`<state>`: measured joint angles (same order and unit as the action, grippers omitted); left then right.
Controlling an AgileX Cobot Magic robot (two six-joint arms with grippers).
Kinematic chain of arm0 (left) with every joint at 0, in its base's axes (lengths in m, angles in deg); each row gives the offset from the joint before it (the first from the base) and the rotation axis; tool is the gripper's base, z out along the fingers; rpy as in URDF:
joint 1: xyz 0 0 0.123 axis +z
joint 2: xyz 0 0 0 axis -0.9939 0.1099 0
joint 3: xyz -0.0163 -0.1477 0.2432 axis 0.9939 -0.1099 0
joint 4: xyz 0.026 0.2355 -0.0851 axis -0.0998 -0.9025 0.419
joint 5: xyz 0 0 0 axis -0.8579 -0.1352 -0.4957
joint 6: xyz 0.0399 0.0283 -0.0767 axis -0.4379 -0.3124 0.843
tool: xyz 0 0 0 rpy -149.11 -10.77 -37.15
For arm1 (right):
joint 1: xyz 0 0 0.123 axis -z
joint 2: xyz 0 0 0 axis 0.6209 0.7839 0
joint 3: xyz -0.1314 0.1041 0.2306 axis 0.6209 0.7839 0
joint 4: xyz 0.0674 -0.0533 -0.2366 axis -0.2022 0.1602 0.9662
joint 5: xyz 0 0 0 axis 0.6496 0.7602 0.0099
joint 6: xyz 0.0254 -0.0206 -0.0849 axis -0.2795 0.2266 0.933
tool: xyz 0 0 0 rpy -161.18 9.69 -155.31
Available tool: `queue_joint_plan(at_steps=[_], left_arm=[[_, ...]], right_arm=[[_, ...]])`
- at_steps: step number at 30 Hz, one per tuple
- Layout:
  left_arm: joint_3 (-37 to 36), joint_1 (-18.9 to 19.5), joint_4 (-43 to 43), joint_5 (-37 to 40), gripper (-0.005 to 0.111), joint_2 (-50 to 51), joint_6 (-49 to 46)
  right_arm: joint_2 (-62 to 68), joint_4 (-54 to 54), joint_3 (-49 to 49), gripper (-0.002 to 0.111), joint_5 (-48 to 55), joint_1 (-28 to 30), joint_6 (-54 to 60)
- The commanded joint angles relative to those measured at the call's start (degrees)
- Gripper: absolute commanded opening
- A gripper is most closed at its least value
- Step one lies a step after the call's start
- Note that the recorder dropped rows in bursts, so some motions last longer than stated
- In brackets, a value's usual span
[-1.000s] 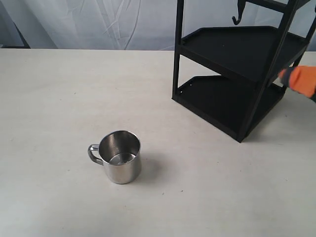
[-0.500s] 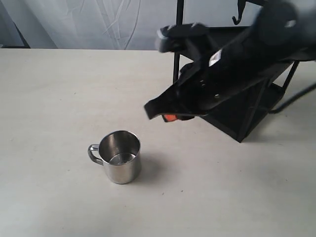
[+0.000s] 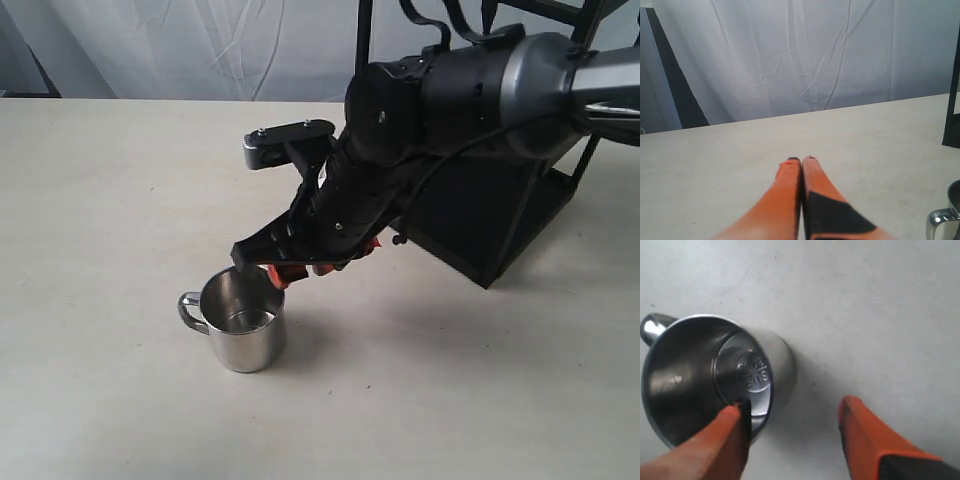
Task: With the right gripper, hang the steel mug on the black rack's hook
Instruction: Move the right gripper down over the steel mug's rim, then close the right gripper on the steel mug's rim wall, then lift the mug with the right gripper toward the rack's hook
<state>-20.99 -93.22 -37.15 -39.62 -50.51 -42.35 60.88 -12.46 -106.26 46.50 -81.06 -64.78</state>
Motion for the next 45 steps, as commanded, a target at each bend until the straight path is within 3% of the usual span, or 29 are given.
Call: queue_joint_plan(at_steps=[1, 6, 13, 18, 25, 32, 40, 45], left_arm=[[-0.02, -0.27, -0.04, -0.3, 0.002, -0.27, 0.14], [-0.02, -0.27, -0.04, -0.3, 0.002, -0.27, 0.14], [-0.02, -0.27, -0.04, -0.3, 0.002, -0.27, 0.14], [-0.02, -0.27, -0.04, -0.3, 0.002, -0.27, 0.14], [-0.02, -0.27, -0.04, -0.3, 0.002, -0.27, 0.14], [-0.02, -0.27, -0.04, -0.3, 0.002, -0.27, 0.14], [-0.02, -0.27, -0.04, -0.3, 0.002, -0.27, 0.14], [-0.02, -0.27, -0.04, -0.3, 0.002, -0.27, 0.14]], right_arm=[[1.67, 0.1, -0.48, 0.046, -4.11, -0.14, -0.42], [3.18, -0.14, -0.48, 0.032, -7.69, -0.14, -0.42], [4.4, -0.28, -0.48, 0.027, -7.35, -0.14, -0.42], [4.51, -0.28, -0.48, -0.001, -5.97, -0.14, -0.42], [4.12, -2.58, -0.48, -0.001, 0.28, -0.14, -0.25], [-3.55, -14.47, 3.77, -0.001, -3.83, -0.14, -0.72], [-22.09, -27.74, 23.26, -0.001, -18.52, -0.14, -3.35], [-33.48, -46.26, 37.78, -0.001, -27.5, -0.14, -4.66]])
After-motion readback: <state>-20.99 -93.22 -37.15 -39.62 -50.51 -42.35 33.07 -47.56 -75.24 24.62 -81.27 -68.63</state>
